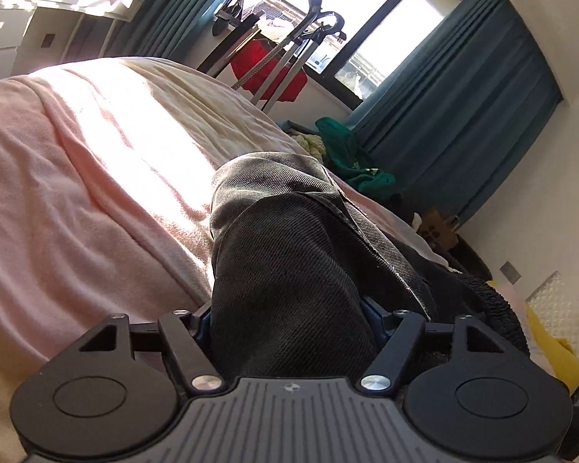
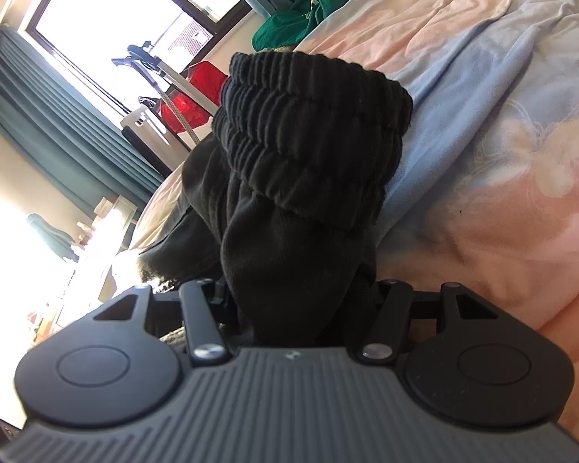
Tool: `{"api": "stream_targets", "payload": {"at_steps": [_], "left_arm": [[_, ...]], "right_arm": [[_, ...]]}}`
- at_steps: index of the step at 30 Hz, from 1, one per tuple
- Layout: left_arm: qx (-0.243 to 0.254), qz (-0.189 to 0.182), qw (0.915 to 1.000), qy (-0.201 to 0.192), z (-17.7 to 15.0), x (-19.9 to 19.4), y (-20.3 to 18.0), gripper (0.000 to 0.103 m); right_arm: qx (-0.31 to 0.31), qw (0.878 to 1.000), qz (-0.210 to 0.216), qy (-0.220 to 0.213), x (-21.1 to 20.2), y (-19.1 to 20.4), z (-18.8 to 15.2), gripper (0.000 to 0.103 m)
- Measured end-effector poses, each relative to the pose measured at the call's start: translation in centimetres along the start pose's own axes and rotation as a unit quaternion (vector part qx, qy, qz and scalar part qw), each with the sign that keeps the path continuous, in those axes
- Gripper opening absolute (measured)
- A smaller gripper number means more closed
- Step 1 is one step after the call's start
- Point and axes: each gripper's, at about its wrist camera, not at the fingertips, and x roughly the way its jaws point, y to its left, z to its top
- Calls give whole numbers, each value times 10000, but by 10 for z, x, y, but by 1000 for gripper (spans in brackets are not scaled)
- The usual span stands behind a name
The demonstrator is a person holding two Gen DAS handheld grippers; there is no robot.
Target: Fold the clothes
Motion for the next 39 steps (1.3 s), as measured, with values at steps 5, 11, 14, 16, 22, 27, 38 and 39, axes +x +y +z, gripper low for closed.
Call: {"api": "stream_targets", "payload": {"at_steps": [5,11,14,16,22,27,38,39], "left_arm": [[248,136,9996,0,0,-7,-11,53],[388,182,9991,-31,0,-13,-16,50],[403,197,9990,-45,0,-15,-18,49],[400,178,9990,-79,0,-19,-18,48],[413,143,9989,-175,4,-33,-24,46],[546,3,9981,-282,14,-43,-32,46],[910,-552,9931,-484,9,-62,-116,45],[995,-618,9919,-494,8,-61,-129,45]], "right_arm": [[-146,9998,61,-123,-5,7,0,47],[-219,9992,167,-292,-13,15,5,41],[-258,9989,189,-345,-15,19,7,40],[-264,9986,238,-403,-16,22,9,39],[-274,9968,483,-576,-28,30,17,38],[-74,9947,768,-675,-41,32,25,37],[232,9912,791,-1037,-105,26,69,37],[317,9905,779,-1092,-114,21,77,37]]}}
